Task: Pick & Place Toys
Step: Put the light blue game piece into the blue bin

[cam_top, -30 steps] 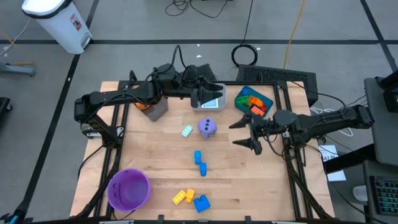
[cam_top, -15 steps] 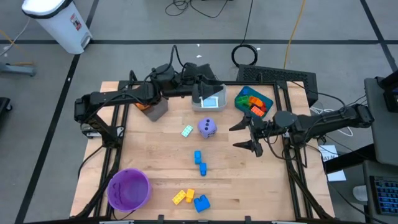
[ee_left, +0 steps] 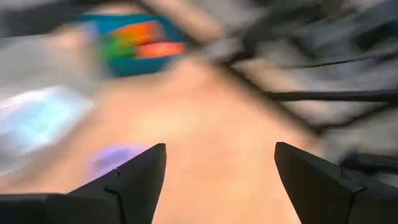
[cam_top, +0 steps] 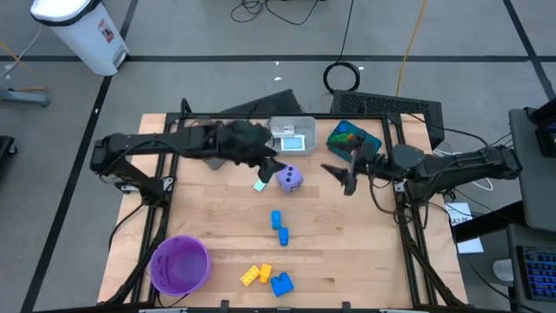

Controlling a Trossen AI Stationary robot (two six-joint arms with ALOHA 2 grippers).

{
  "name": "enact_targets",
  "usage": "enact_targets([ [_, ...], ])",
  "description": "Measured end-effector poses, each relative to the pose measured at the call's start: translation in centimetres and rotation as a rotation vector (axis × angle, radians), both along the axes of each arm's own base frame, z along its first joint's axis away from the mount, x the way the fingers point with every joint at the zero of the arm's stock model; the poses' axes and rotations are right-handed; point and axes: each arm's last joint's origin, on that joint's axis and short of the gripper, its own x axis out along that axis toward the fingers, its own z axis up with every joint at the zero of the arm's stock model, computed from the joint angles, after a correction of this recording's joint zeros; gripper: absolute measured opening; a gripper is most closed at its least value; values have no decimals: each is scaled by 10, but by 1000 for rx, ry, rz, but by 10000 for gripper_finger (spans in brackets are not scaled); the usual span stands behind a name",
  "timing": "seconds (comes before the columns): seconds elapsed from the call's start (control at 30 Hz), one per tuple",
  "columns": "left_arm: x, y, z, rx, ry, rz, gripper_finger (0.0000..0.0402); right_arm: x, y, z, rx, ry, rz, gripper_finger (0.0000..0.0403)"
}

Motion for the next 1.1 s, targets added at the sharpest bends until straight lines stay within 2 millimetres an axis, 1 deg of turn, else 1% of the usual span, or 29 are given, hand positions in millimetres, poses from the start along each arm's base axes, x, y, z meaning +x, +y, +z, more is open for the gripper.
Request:
enact_targets([
  [0.1, -9, -16, -15, 126, 191, 171, 308, -1, -6, 3, 49, -37, -53, 318],
  [0.17, -8, -24, -26, 186, 265, 228, 308, -1, -10, 3, 80, -47, -70, 318],
  [0.23, -3, -29, -44, 219, 342, 244, 308, -1, -13, 2, 111, -52, -87, 318],
  [0.3, 5, -30, -60, 203, 380, 260, 308, -1, -17, 2, 129, -59, -105, 318],
  [0.43, 15, -28, -89, 133, 445, 335, 308, -1, -21, 2, 183, -76, -116, 318],
  [0.5, 19, -25, -107, 100, 498, 379, 308, -1, -21, 2, 199, -81, -111, 318],
  [0.73, 20, -11, -162, -23, 659, 477, 308, 0, -18, 2, 227, -73, -26, 318],
  [0.93, 25, -5, -188, 19, 729, 448, 308, 0, -17, -2, 247, -39, -3, 318],
  [1.1, 32, -4, -210, -3, 772, 399, 308, 0, -17, -4, 247, -14, -3, 318],
])
